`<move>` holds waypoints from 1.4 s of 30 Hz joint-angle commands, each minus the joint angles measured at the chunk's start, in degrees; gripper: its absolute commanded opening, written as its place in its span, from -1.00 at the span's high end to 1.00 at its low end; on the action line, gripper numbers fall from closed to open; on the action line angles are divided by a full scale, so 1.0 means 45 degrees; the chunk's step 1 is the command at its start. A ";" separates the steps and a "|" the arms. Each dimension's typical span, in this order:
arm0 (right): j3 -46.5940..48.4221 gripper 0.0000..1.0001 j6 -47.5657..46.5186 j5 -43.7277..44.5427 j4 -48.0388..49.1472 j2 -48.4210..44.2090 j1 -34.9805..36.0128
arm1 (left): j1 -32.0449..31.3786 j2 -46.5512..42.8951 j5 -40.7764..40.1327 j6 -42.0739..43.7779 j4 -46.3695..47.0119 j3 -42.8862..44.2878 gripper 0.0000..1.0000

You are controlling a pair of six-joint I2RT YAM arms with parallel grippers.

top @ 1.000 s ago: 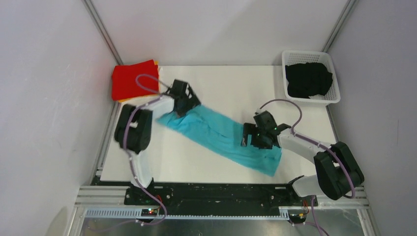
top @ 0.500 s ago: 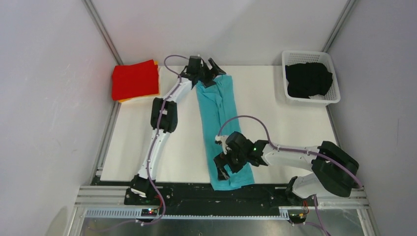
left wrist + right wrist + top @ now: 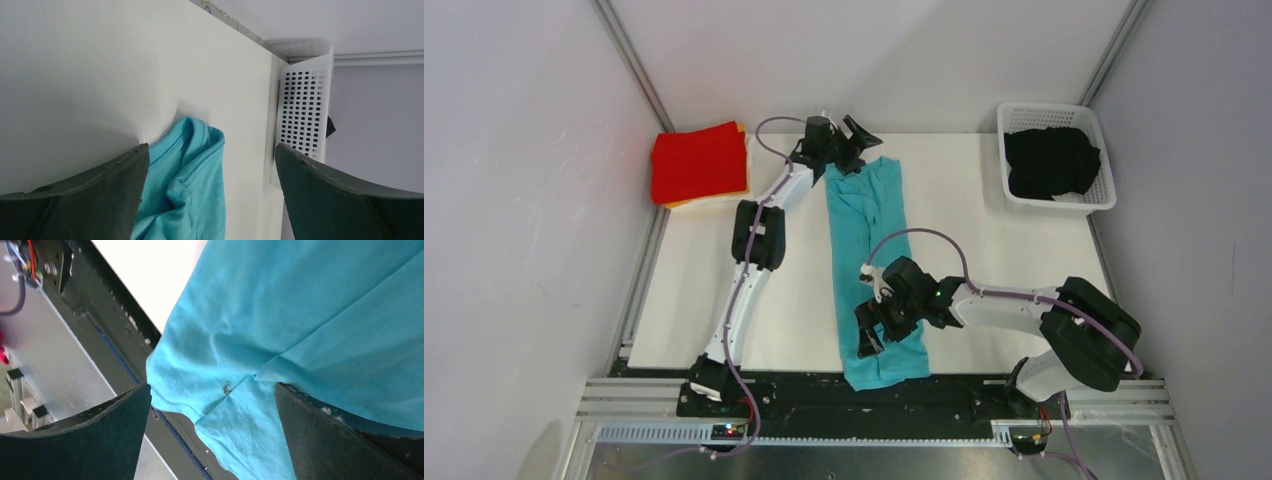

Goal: Fold and stack the t-shirts
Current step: Rotate the tshirt 90 degrees, then grab the bottom of the folded rectangular tshirt with both arms

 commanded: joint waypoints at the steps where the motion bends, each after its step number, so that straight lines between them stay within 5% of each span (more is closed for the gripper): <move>1: 0.0505 -0.98 0.0128 0.0079 0.1358 0.0399 -0.0715 | 0.0203 -0.0412 -0.0757 0.0232 0.0483 0.0522 -0.99; 7: 0.1056 -0.97 0.0071 0.0207 0.0838 0.0107 -0.1134 | 0.0708 -0.1397 -0.2206 0.0801 0.0353 0.0496 -0.99; 13: 0.1037 -0.99 0.0401 0.2849 -0.1886 -0.3200 -0.0697 | 0.0592 -0.4074 -0.1124 0.2138 -0.0184 -0.0659 -0.99; 17: 0.0671 -0.99 0.2052 0.4817 -0.4987 -0.5166 -0.0756 | 0.0144 -0.7549 -0.0502 0.3600 -0.0591 -0.4608 -0.99; 20: -0.0112 -0.95 0.3497 0.5360 -0.6486 -0.6084 -0.1073 | -0.0351 -1.1173 -0.0821 0.4762 -0.0679 -0.9575 -0.99; 24: -0.2044 -0.66 0.3983 0.4308 -0.5796 -0.7336 -0.1721 | -0.2082 -1.5951 -0.3783 0.5616 -0.0702 -1.5906 -0.99; 27: -0.2756 -0.47 0.3905 0.3426 -0.4666 -0.7408 -0.2092 | -0.4721 -1.8933 -0.6931 0.5754 -0.0726 -2.0086 -0.99; 34: -0.3417 -0.15 0.3569 0.2647 -0.3466 -0.6221 -0.2269 | -0.8387 -2.2573 -0.8967 0.3632 -0.1882 -2.4162 -0.99; 37: -0.3730 0.11 0.3699 0.2271 -0.3424 -0.6120 -0.2242 | -0.9706 -2.3764 -0.8674 0.2846 -0.2457 -2.5149 -0.99; 42: -0.4483 0.24 0.4020 0.1979 -0.3475 -0.6343 -0.2198 | -1.1273 -2.4674 -0.7737 0.1979 -0.2882 -2.6054 -0.99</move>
